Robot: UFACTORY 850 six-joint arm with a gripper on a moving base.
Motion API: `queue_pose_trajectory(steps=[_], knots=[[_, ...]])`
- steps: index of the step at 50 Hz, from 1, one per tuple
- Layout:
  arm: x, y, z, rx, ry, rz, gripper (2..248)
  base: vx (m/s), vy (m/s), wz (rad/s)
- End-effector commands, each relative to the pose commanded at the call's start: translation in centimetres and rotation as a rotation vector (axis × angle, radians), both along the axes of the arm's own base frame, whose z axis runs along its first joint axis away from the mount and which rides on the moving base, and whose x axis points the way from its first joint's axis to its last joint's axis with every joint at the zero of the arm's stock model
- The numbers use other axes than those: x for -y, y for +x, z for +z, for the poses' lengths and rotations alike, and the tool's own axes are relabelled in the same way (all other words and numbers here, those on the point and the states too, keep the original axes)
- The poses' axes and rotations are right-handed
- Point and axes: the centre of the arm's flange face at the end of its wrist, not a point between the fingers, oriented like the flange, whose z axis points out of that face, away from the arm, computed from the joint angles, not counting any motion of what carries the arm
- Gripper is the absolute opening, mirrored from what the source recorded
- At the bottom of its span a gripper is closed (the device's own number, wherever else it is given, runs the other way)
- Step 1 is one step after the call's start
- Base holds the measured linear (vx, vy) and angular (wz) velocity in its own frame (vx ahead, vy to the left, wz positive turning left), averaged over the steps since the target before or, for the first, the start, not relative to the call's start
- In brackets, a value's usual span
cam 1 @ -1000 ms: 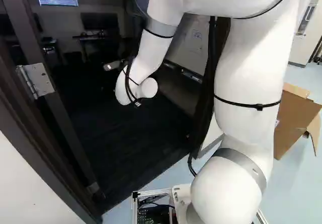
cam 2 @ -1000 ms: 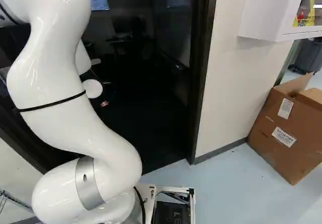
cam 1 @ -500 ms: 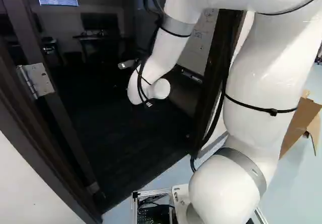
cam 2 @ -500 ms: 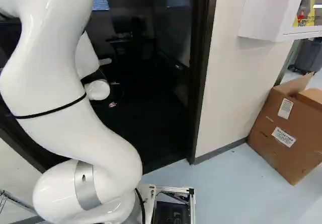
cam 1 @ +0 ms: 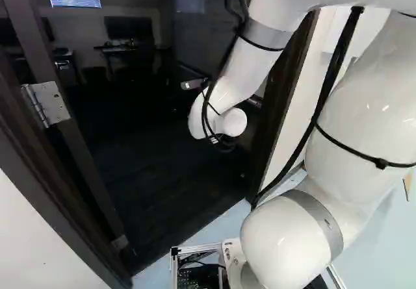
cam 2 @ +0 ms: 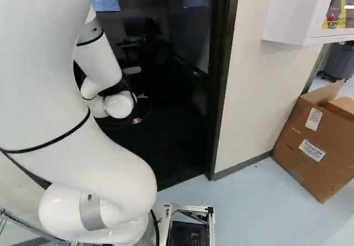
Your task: Open the door and move inside
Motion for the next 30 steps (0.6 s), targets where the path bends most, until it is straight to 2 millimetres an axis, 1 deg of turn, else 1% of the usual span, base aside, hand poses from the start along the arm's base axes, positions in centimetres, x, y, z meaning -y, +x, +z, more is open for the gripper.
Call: queue_pose_trajectory(steps=[14, 30], knots=[[4.2, -2.9, -0.6, 0.0, 0.009, -0.115, 247, 0.0, 0.0, 0.0], [7.3, -5.8, -1.3, 0.001, 0.017, -0.214, 247, 0.0, 0.0, 0.0]])
